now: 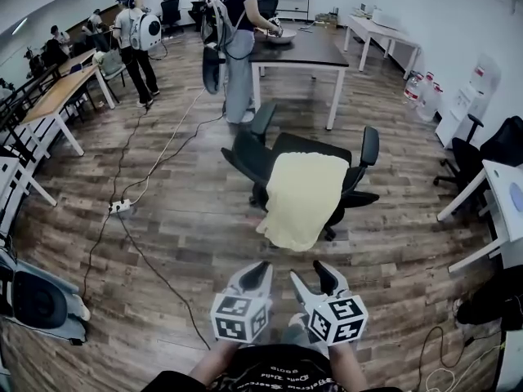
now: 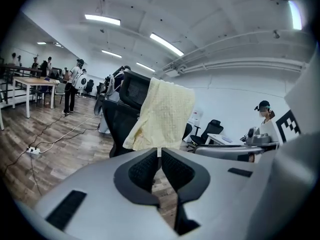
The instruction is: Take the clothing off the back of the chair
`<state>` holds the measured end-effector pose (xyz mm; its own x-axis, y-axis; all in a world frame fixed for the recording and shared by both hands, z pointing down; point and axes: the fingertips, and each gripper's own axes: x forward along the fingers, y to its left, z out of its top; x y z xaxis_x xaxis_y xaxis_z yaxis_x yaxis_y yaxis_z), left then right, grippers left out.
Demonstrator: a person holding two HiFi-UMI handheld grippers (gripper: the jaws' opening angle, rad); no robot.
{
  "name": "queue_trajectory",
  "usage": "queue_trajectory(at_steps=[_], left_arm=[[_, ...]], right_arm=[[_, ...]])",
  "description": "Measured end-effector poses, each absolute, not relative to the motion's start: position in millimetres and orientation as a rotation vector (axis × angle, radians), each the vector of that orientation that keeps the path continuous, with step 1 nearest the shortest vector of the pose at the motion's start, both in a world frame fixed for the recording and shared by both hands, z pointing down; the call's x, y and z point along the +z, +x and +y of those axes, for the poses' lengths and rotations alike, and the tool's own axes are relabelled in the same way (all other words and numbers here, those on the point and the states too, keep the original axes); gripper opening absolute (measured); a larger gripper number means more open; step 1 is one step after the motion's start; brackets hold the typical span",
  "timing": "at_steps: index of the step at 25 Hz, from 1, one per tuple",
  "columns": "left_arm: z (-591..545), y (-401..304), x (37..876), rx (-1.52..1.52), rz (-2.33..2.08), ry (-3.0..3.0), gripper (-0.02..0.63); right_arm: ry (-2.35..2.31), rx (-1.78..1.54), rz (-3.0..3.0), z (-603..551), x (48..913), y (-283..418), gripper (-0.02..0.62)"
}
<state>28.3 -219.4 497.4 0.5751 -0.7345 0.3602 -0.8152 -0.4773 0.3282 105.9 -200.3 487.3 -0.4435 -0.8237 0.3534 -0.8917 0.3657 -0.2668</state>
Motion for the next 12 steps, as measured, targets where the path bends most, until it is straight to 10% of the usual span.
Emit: queue_trajectory(at_steps=[12], left_arm=[[-259, 26, 467, 0.103, -1.234, 2.371, 0.26]], right_arm=[[1.591, 0.547, -2.479, -235, 468, 127, 0.352]])
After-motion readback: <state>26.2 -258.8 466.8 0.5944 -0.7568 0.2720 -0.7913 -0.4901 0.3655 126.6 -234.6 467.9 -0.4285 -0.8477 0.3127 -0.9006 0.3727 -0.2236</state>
